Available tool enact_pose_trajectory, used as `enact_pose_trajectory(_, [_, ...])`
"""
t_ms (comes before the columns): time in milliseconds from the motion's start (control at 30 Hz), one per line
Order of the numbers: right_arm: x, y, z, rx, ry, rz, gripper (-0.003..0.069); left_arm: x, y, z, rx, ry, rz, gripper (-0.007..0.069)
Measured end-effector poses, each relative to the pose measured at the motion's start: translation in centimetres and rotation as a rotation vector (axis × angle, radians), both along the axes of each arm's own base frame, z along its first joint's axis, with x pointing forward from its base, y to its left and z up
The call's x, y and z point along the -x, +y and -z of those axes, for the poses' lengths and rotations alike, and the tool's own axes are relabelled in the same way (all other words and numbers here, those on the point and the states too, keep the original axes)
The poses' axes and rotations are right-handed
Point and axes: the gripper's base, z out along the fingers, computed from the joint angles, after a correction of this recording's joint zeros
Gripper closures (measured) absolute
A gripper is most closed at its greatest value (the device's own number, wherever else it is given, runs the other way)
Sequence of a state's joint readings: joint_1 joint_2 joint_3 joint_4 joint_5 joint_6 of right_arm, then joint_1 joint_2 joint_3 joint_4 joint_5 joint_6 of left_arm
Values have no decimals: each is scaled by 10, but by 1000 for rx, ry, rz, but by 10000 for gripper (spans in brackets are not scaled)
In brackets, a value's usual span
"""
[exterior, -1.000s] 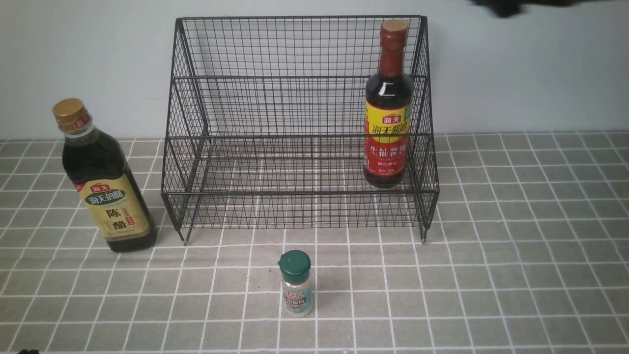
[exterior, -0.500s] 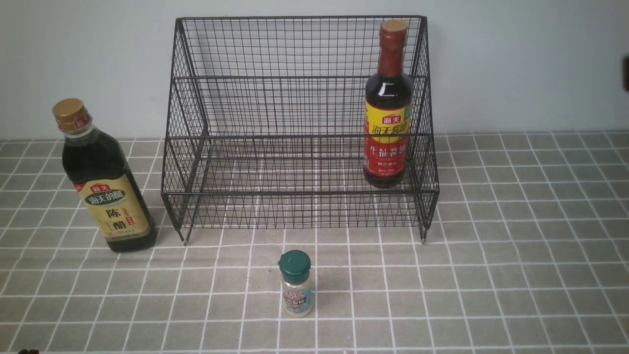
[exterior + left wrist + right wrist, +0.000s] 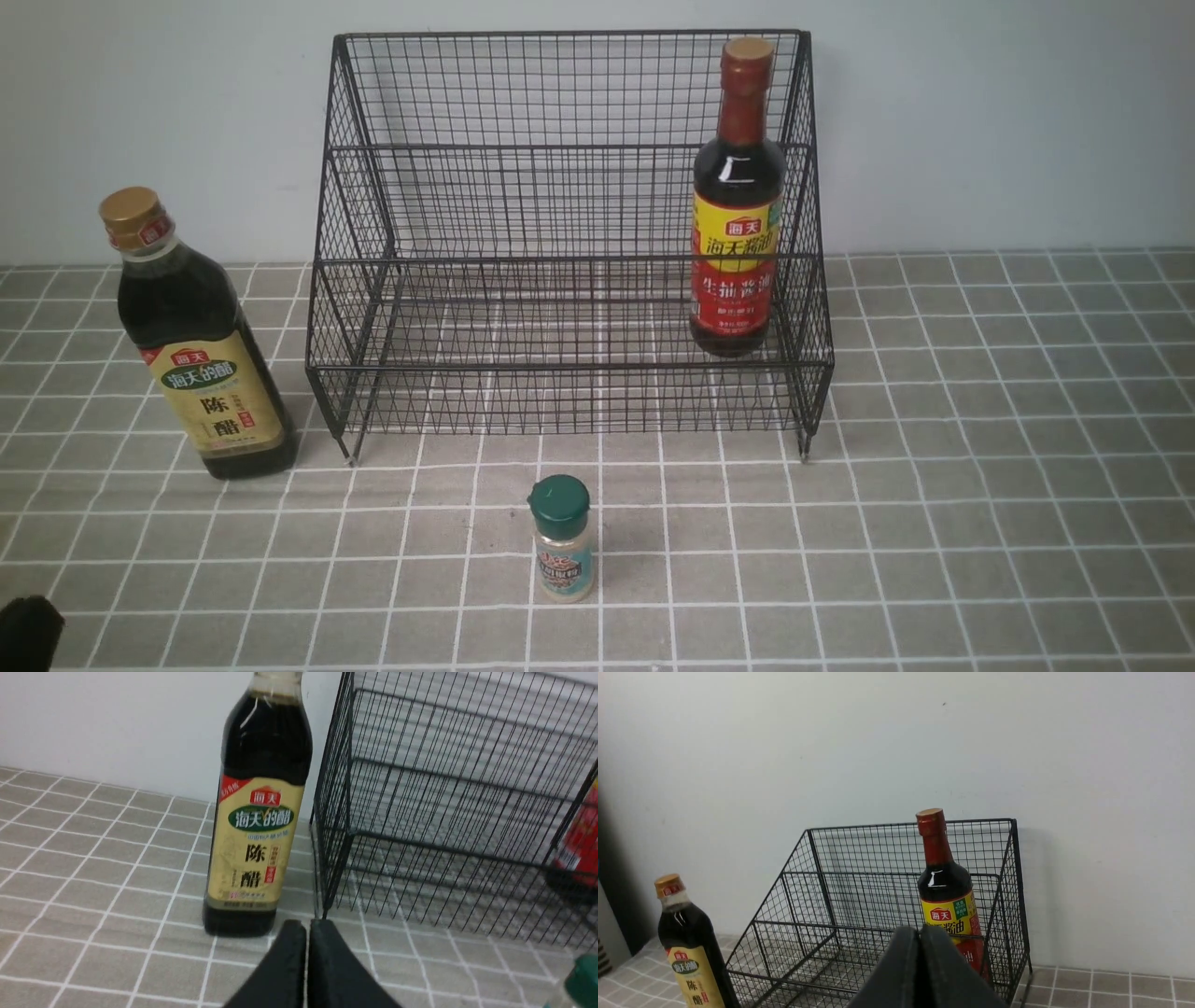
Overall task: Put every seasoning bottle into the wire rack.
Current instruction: Use the left arm to grab the condiment bottle closest to it
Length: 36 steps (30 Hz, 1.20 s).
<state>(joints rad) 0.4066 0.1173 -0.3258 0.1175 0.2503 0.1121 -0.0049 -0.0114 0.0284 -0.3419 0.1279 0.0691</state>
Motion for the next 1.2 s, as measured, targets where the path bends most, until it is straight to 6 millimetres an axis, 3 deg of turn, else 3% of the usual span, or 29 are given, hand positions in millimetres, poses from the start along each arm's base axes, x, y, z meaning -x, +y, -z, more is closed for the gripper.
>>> enact_pose_trajectory(133, [3, -1, 18, -6, -2, 0, 671, 0, 4, -11, 87, -118, -42, 631])
enact_pose_trajectory(167, [4, -2, 24, -6, -3, 0, 671, 1, 8, -20, 106, -217, -82, 631])
enact_pose_trajectory(300, [4, -2, 26, -10, -5, 1, 671, 5, 14, -33, 110, -368, -144, 631])
enact_pose_trajectory(433, [4, -2, 27, -10, -5, 1, 671, 1, 12, -54, 53, -354, -130, 631])
enact_pose_trajectory(567, [4, -2, 27, -10, -5, 1, 672, -21, 8, -84, -62, -227, -90, 602])
enact_pose_trajectory(633, [4, -2, 27, -10, -5, 1, 671, -35, 7, -94, -92, -178, -84, 568])
enact_pose_trajectory(800, [4, -2, 27, -10, -5, 1, 671, -83, 7, -107, -118, -32, -73, 391])
enact_pose_trajectory(867, [4, -2, 27, -10, -5, 1, 671, -94, 7, -107, -119, -2, -73, 335])
enact_pose_trajectory(1033, [4, -2, 27, -10, -5, 1, 671, -142, 9, -99, -131, 66, -91, 104])
enact_pose_trajectory(1200, [4, -2, 27, -10, -5, 1, 671, -177, 9, -91, -170, 71, -98, 28])
